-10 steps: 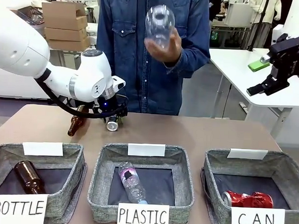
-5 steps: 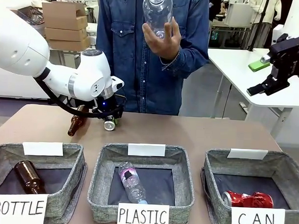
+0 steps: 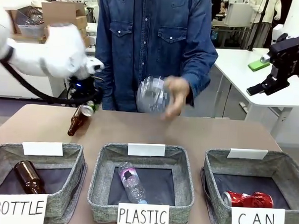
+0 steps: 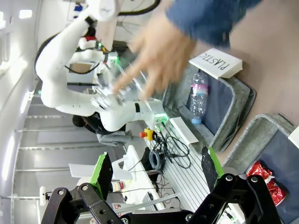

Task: Sort the can waste into the basket.
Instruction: Pick up the can waste from the table and place it in the right Fabric basket.

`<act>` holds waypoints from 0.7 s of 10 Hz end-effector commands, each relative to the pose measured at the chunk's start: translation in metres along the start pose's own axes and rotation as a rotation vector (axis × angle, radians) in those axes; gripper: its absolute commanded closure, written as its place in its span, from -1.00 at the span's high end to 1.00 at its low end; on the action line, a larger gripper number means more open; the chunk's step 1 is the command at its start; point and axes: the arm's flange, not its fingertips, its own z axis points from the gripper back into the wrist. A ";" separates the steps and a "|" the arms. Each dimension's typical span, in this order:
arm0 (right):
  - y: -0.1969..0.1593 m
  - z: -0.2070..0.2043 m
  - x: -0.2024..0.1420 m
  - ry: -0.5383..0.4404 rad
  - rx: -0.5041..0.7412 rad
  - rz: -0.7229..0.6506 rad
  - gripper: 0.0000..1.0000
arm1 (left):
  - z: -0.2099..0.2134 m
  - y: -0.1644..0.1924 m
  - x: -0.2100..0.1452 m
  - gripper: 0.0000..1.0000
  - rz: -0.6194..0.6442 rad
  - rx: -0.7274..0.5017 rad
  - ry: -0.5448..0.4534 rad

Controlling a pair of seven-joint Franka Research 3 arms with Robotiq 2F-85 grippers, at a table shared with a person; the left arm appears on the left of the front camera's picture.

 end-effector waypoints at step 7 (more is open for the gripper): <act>0.000 0.002 0.000 0.008 0.002 0.020 1.00 | 0.175 0.102 -0.251 -1.00 -0.984 -0.476 0.057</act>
